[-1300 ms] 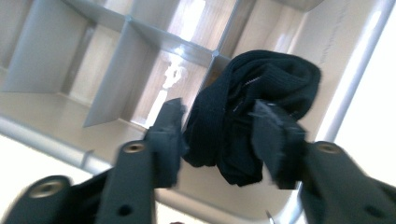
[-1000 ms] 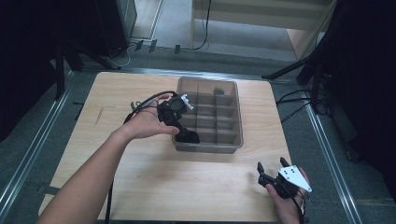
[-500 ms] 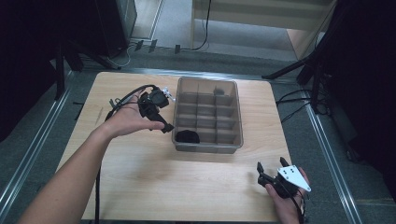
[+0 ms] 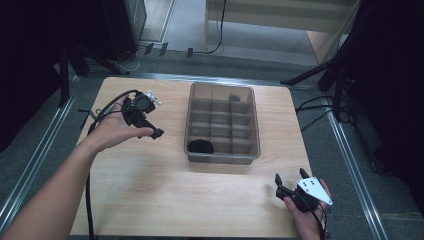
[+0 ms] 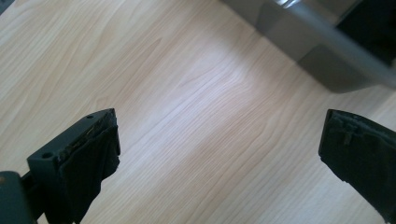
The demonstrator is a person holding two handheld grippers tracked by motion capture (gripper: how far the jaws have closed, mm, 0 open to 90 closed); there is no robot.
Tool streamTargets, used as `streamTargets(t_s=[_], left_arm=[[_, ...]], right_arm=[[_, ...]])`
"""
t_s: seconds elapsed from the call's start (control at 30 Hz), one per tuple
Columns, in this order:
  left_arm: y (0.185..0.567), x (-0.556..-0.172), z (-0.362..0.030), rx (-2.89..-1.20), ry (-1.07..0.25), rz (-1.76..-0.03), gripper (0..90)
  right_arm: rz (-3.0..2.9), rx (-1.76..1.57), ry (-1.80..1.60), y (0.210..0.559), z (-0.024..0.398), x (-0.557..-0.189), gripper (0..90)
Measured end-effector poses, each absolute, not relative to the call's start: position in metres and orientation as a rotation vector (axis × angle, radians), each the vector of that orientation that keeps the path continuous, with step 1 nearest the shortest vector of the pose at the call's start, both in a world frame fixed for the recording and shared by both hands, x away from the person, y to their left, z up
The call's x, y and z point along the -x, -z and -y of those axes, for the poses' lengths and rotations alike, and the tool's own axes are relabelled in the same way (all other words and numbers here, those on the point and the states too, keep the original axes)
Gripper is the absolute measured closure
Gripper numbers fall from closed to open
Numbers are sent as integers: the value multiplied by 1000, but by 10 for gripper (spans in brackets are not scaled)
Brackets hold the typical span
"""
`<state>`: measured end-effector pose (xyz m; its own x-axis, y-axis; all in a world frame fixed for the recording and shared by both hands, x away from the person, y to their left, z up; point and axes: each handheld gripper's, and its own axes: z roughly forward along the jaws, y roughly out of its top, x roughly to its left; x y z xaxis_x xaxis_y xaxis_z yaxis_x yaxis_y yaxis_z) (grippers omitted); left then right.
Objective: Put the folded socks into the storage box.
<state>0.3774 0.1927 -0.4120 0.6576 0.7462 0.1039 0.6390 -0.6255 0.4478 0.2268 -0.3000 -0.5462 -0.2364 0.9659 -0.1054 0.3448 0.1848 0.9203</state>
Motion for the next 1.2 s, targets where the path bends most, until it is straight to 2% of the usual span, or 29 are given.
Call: streamTargets(t_s=[0.23,0.6,0.93,1.2], left_arm=[[420,-367,-223,-2397,-469,-1230,0],[435,-334,-241,-2189,-607,-1347,0],[444,-291,-255,-1930,-794,-1398,0],[459,-261,-264,-1818,-856,-1409,0]], right_arm=[[-1713,-1250,-1049,546,300,-227,152],[-1708,-1250,-1054,546,300,-226,150],[-1692,-1256,-1048,546,300,-226,147],[-1690,-1246,-1047,546,300,-225,146]])
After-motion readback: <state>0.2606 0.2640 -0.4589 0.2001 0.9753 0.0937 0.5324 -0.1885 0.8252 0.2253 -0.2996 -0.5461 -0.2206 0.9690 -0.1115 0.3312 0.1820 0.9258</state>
